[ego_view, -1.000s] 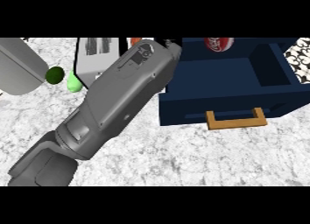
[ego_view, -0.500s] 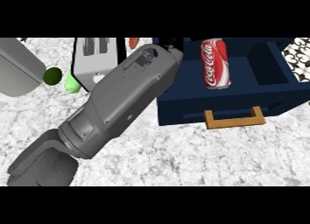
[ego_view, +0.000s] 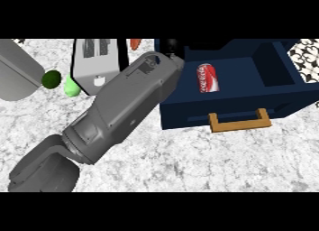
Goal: Pick up the can, place it into the drawer and close the drawer
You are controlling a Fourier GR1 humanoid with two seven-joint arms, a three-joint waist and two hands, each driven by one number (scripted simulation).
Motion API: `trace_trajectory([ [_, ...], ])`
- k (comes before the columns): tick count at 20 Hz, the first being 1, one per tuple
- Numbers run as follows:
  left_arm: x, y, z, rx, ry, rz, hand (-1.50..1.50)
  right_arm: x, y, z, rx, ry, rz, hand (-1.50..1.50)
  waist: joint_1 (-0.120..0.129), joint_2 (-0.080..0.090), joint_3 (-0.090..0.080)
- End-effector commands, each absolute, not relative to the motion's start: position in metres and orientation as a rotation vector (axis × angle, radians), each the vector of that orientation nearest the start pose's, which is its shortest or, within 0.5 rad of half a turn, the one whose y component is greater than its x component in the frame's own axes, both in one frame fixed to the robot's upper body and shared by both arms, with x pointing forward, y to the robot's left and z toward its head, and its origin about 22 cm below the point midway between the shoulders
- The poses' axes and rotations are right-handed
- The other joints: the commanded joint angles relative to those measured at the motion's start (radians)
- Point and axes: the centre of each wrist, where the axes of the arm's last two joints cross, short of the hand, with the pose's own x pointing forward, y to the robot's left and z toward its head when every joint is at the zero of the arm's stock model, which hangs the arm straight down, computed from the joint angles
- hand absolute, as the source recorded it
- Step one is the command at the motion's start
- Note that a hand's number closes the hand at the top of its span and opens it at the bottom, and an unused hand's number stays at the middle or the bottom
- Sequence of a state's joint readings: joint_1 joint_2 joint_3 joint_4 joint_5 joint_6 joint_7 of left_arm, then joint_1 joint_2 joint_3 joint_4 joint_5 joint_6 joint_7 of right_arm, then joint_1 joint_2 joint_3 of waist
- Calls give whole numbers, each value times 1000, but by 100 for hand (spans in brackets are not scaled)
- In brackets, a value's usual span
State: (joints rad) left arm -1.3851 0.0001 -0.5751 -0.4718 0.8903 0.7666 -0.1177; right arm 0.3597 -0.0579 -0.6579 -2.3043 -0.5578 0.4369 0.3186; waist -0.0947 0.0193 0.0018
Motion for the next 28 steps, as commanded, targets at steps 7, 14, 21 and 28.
trace_trajectory([
  [7,424,-12,171,75,-1658,102,-150,99,-352,135,-127,-1841,-87,-150,0,5,0],
  [14,418,-14,169,-4,-1691,137,-150,93,-351,167,-343,-1970,256,-150,16,-1,0],
  [21,416,-16,169,-15,-1747,139,-150,110,-327,179,-431,-2042,430,-150,32,1,-1],
  [28,416,-19,176,-31,-1733,145,-150,157,-298,177,-576,-2011,571,-150,81,-2,-1],
])
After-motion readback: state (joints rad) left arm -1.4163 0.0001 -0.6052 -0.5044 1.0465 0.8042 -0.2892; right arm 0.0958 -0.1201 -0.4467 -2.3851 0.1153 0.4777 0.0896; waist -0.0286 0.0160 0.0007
